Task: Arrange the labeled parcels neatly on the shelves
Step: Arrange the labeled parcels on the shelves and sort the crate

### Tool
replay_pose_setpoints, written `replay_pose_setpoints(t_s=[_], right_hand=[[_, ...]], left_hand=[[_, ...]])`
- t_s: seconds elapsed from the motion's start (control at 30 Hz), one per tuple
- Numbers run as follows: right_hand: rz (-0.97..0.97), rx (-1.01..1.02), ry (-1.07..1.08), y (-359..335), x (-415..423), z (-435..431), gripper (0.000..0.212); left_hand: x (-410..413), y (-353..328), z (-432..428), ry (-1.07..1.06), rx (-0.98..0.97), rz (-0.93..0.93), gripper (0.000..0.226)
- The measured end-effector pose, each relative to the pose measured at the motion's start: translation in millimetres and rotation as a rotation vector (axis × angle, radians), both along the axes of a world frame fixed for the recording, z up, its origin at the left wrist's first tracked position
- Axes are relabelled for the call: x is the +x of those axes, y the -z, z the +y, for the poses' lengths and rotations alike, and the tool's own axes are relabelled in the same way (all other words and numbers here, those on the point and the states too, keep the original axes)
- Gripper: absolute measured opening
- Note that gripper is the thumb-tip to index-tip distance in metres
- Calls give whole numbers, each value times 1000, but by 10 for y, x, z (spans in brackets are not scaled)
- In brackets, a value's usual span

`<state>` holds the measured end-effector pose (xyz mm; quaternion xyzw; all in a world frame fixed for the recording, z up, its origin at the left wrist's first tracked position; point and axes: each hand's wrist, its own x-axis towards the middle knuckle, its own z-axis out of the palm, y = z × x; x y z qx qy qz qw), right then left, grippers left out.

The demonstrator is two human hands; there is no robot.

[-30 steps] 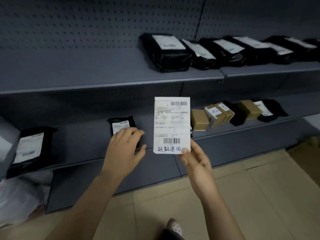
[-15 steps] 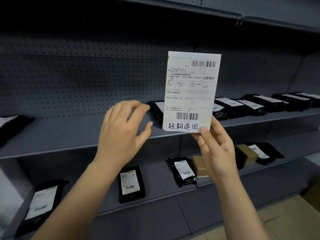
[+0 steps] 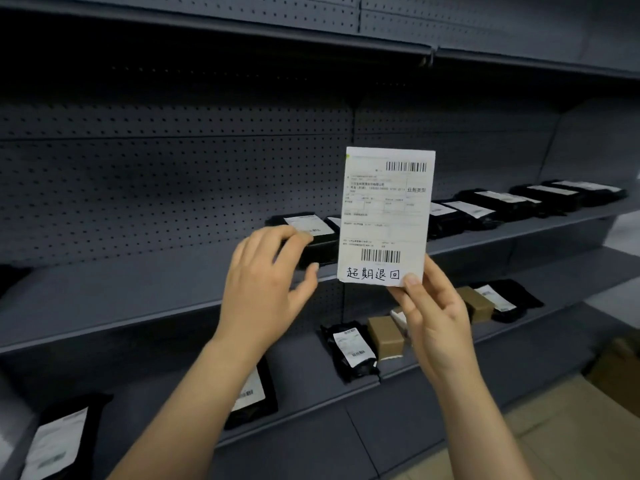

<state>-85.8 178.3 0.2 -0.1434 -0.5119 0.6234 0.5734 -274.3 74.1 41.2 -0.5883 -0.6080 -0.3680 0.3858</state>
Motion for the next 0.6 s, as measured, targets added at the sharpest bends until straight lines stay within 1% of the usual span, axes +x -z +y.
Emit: replay_pose_setpoints(t_s=[0.1,0.17,0.27,0.3,0.37,0.4,0.43,0.5,0.53,0.57,0.6], right_hand=[[-19,-80,101,252,311,223,42],[-40,-116,159,419,581,380,47],[-74,-163,278,623,1041,601,77],[-77,-179,324,690,1203,687,74],[-72,-195,397,805,1538,882,57],[-69,-208,426,835,1703,978,55],[-70,-225,457,874,1877,1082,60],[-67,-251,534,910,2207,1268,78],[-62,-265,578,906,2360,1338,84],[-60,-269,618,911,2523,1404,88],[-56,-271,649,908,2675,1461,87]], left_hand=[[247,181,364,82,-76,-33,30],[444,336,658,137,-143,-34,31],[814,569,1150,221,-226,-34,31],[956,633,1319,242,-245,-37,31],[1269,737,1669,285,-273,-55,30],[1438,781,1844,310,-293,-64,31],[1609,822,2009,337,-314,-71,33],[1942,891,2322,397,-352,-75,34],[2102,921,2466,427,-367,-73,34],[2262,951,2610,458,-380,-70,33],[2417,974,2744,490,-390,-66,33]])
